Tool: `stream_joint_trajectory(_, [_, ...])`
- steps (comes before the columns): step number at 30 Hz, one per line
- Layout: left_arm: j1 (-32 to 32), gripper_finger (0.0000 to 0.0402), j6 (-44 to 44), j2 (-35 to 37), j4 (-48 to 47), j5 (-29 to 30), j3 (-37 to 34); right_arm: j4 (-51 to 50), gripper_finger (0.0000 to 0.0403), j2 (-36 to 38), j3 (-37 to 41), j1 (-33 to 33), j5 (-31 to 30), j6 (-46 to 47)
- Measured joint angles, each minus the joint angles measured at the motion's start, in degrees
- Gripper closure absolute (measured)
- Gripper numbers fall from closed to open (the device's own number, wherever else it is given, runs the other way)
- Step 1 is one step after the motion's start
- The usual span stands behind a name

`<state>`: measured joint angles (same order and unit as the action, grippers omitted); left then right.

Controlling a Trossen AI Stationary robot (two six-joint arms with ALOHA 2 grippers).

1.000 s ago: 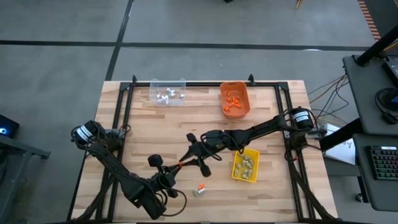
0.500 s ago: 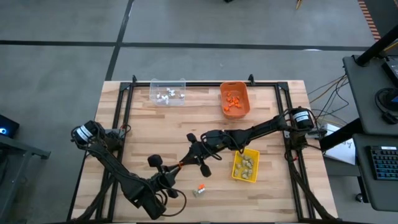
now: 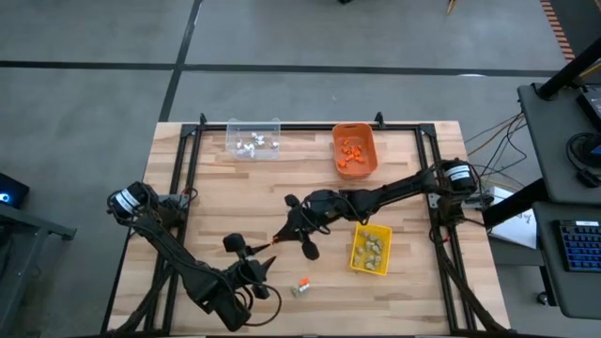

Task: Sort Halloween decoration
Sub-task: Put the orange skeleton toy into the yellow bin

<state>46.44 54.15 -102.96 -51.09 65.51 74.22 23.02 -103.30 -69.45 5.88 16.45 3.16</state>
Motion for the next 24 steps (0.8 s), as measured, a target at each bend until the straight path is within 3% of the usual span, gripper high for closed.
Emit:
stream_joint_trajectory(5, [-0.1, 0.0230, 3.1, 0.0, -0.5, -1.8, 0.0, -16.2, 0.0390, 2.9, -2.6, -3.3, -0.7, -0.7])
stream_joint_trajectory(7, [-0.1, 0.0231, 4.5, 0.0, -0.5, -1.9, 0.0, -27.2, 0.0390, 3.9, -5.0, -5.0, -5.1, -2.6])
stream_joint_trajectory(9, [-0.2, 0.0233, 5.7, 0.0, -0.5, -1.9, 0.0, -40.6, 0.0390, 4.7, -8.3, -7.2, -14.3, -4.6])
stream_joint_trajectory(13, [-0.2, 0.0239, 6.7, 0.0, 0.0, -1.9, -0.1, -66.6, 0.0390, 4.7, -15.5, -13.4, -39.5, -4.0])
stream_joint_trajectory(15, [-0.2, 0.0242, 7.0, 0.0, 0.1, -1.9, -0.1, -74.6, 0.0390, 4.8, -18.0, -18.0, -45.8, -0.7])
stream_joint_trajectory(18, [-0.2, 0.0245, 7.1, 0.0, 0.3, -1.9, -0.1, -79.9, 0.0390, 5.0, -19.4, -26.3, -41.9, 2.5])
stream_joint_trajectory(24, [-0.2, 0.0247, 7.4, -0.4, 0.6, -1.9, -0.1, -75.6, 0.0390, 4.4, -17.0, -40.4, -23.4, 0.8])
